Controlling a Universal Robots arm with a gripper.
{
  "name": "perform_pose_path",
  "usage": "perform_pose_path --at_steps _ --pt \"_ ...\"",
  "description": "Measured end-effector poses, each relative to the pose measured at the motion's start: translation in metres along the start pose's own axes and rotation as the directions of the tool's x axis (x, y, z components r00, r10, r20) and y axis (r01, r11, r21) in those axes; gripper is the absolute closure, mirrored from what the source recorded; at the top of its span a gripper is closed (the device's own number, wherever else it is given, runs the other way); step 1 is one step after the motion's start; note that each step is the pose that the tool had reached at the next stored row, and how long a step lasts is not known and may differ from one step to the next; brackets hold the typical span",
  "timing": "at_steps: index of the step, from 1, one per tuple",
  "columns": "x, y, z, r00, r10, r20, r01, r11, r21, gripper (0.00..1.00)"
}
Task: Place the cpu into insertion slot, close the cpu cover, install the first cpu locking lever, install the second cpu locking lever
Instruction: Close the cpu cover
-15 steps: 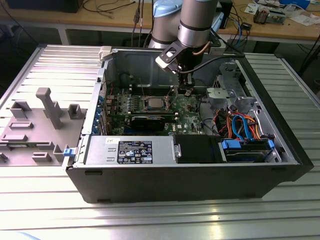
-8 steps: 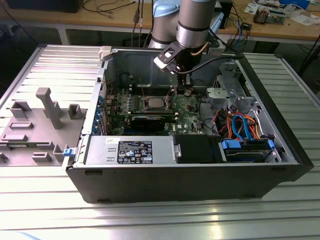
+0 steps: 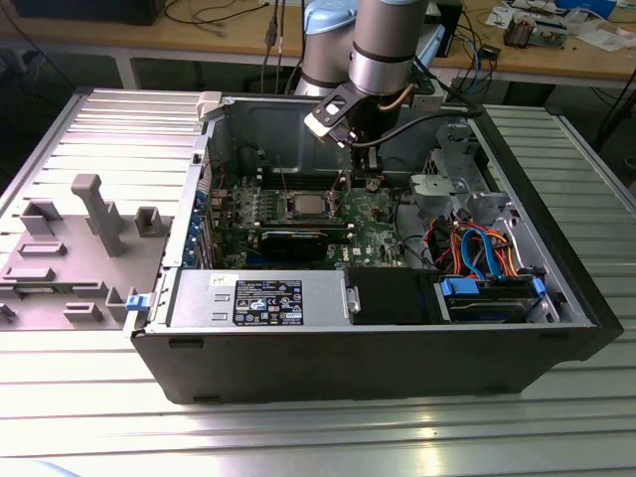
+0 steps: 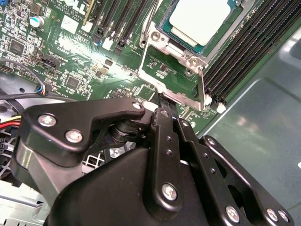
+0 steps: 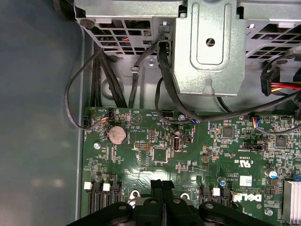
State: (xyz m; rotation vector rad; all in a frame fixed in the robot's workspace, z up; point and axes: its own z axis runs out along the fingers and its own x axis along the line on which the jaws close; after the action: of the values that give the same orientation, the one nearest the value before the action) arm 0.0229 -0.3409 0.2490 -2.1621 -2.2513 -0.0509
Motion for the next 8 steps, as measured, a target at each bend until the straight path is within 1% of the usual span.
perform_pose_path --at_steps 8 --pt "0.0001 -0.0029 0.0003 1.0 0.0 -0.0001 0.0 1.0 0.0 0.89"
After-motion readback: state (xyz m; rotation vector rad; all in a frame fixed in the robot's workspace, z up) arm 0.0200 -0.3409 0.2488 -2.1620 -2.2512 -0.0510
